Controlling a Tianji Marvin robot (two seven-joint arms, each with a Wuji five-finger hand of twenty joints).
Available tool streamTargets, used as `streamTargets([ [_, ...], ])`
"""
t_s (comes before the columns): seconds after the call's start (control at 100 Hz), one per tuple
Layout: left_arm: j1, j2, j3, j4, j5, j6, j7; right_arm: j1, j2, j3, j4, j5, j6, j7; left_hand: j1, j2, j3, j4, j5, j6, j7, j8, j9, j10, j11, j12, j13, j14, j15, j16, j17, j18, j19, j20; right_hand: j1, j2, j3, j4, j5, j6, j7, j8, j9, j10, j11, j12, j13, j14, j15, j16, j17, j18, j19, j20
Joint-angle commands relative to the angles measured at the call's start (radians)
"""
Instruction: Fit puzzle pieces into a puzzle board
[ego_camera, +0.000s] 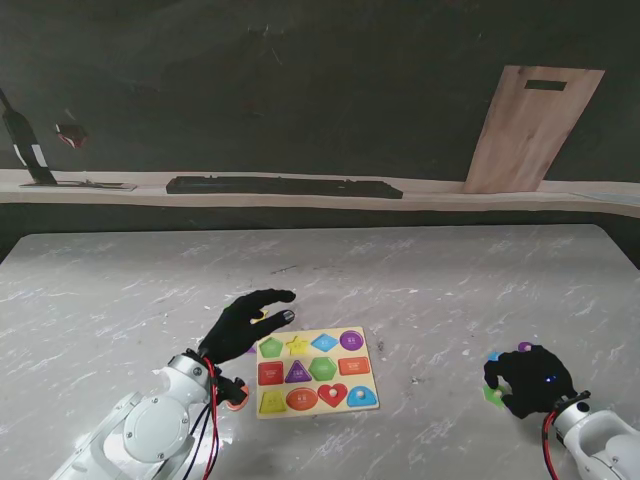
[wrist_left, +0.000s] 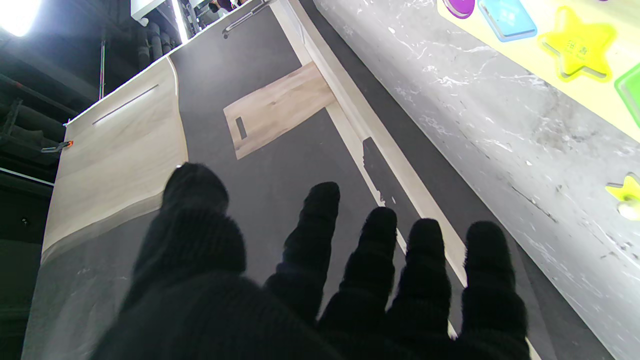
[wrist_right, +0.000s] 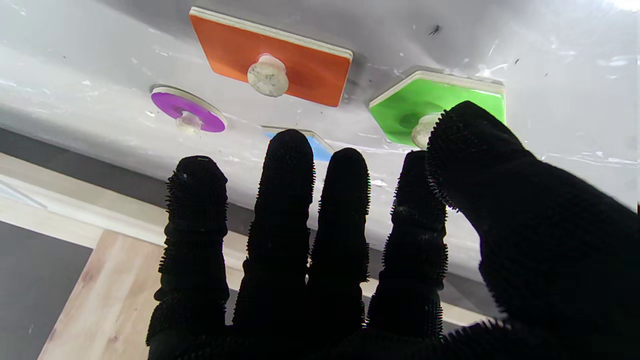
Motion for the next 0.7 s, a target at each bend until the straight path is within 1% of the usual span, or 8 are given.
streamTargets([
  [0.0,-0.001,0.0,0.003,0.0,-0.007,0.004,-0.005,-0.002,-0.003,-0.01,0.008,0.0,0.003,0.004,0.007,0.027,-0.029,-0.012,0.016,-0.028,-0.013,-0.005,0.002,-0.017,-0.009,-0.01,0.025,-0.019,-0.019,0.005,-0.012,0.009,0.002,0.012,0.021,-0.014,-0.012,-0.032,0.021,-0.043,0.06,-0.045,0.031,-0.026,0.012,-0.004,0.023,-0.008,0.02,0.013,0.007,-0.003,0.028,0.015],
  [0.1,-0.002,0.0,0.004,0.0,-0.007,0.006,-0.004,0.007,-0.002,-0.02,0.023,0.007,0.006,0.006,0.007,0.027,-0.029,-0.012,0.014,-0.028,-0.013,-0.005,0.002,-0.017,-0.009,-0.01,0.026,-0.018,-0.019,0.005,-0.012,0.008,0.002,0.011,0.035,-0.001,-0.028,-0.041,0.029,-0.068,0.088,-0.062,0.049,-0.028,0.01,-0.008,0.029,-0.007,0.025,0.014,0.008,-0.002,0.03,0.015],
  [0.25,-0.003,0.0,0.005,0.001,-0.007,0.007,-0.004,0.02,0.0,-0.036,0.045,0.01,0.014,0.001,0.007,0.026,-0.029,-0.012,0.014,-0.028,-0.013,-0.005,0.001,-0.017,-0.01,-0.01,0.025,-0.02,-0.02,0.004,-0.012,0.007,0.001,0.011,0.05,0.017,-0.032,-0.04,0.051,-0.097,0.103,-0.074,0.074,-0.04,0.004,-0.016,0.036,-0.008,0.025,0.013,0.011,-0.005,0.032,0.014],
  [0.48,-0.003,0.0,0.005,-0.001,-0.005,0.009,-0.004,0.021,-0.002,-0.041,0.049,0.021,0.019,0.012,0.006,0.025,-0.029,-0.012,0.015,-0.029,-0.011,-0.004,0.002,-0.017,-0.009,-0.009,0.027,-0.02,-0.019,0.005,-0.011,0.007,0.001,0.012,0.065,0.015,-0.028,-0.044,0.066,-0.093,0.111,-0.102,0.118,-0.032,-0.023,-0.044,0.057,-0.009,0.007,0.0,0.017,-0.006,0.035,0.01],
  [0.58,-0.003,0.0,0.005,-0.001,-0.005,0.01,-0.003,0.018,-0.005,-0.038,0.047,0.034,0.018,0.023,0.007,0.025,-0.029,-0.012,0.015,-0.029,-0.011,-0.004,0.001,-0.018,-0.009,-0.009,0.026,-0.02,-0.019,0.005,-0.011,0.007,0.002,0.012,0.072,0.028,-0.03,-0.044,0.093,-0.082,0.115,-0.126,0.168,-0.023,-0.046,-0.077,0.082,-0.005,-0.015,-0.017,0.021,0.0,0.037,0.008],
  [0.64,-0.003,0.0,0.005,-0.002,-0.005,0.01,-0.003,0.018,-0.007,-0.037,0.044,0.047,0.016,0.035,0.006,0.026,-0.029,-0.012,0.015,-0.031,-0.011,-0.004,0.002,-0.017,-0.008,-0.009,0.027,-0.019,-0.018,0.005,-0.011,0.007,0.002,0.012,0.092,0.051,-0.031,-0.04,0.123,-0.077,0.122,-0.151,0.221,-0.018,-0.069,-0.107,0.107,0.0,-0.042,-0.037,0.028,-0.001,0.037,0.004],
  [0.69,-0.003,0.0,0.005,-0.002,-0.004,0.01,-0.003,0.017,-0.008,-0.037,0.042,0.055,0.013,0.045,0.006,0.026,-0.029,-0.012,0.015,-0.031,-0.011,-0.004,0.002,-0.017,-0.008,-0.009,0.027,-0.02,-0.018,0.005,-0.011,0.007,0.002,0.012,0.105,0.057,-0.028,-0.034,0.142,-0.074,0.127,-0.169,0.247,-0.017,-0.088,-0.116,0.121,0.0,-0.059,-0.051,0.032,-0.002,0.037,0.001],
])
